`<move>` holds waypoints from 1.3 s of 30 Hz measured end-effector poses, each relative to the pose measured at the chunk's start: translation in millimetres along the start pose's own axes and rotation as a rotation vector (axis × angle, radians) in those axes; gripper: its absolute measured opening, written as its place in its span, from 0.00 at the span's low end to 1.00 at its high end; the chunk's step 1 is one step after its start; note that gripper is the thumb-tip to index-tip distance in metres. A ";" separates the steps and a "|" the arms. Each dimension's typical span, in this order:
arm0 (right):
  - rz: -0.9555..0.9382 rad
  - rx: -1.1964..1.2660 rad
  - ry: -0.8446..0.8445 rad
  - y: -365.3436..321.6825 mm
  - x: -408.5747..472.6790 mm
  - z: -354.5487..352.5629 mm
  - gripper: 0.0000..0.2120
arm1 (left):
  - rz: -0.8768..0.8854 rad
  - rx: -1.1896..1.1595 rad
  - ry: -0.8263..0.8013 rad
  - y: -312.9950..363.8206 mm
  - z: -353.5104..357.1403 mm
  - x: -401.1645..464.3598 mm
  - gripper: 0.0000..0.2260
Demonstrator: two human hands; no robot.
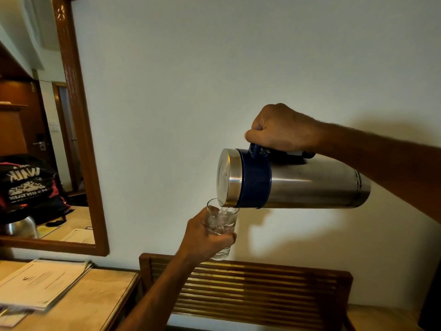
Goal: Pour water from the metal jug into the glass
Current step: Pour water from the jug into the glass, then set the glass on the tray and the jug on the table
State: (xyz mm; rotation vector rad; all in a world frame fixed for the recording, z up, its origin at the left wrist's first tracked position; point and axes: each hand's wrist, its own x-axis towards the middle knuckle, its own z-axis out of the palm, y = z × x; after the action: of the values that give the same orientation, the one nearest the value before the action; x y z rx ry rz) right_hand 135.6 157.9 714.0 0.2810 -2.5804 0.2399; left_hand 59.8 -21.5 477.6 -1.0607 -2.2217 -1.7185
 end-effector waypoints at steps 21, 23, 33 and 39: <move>0.447 0.837 0.346 67.4 -96.7 56.1 0.16 | -0.030 -0.120 -0.030 17.2 -0.1 -11.4 0.20; 0.476 0.938 0.380 73.3 -113.1 74.7 0.17 | -0.055 -0.147 -0.028 10.8 6.7 -13.7 0.18; 0.754 1.183 0.429 94.8 -190.1 180.2 0.20 | -0.178 -0.173 -0.101 -30.2 42.1 -39.7 0.20; 0.839 1.355 0.450 104.6 -230.5 246.7 0.22 | -0.352 -0.165 -0.110 -87.3 65.9 -60.2 0.24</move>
State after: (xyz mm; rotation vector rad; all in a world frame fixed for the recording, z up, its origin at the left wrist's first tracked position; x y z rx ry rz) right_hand 183.3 238.1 373.1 -0.3887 -1.5545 2.0299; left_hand 71.9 2.0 355.6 -0.8510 -2.4922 -2.0599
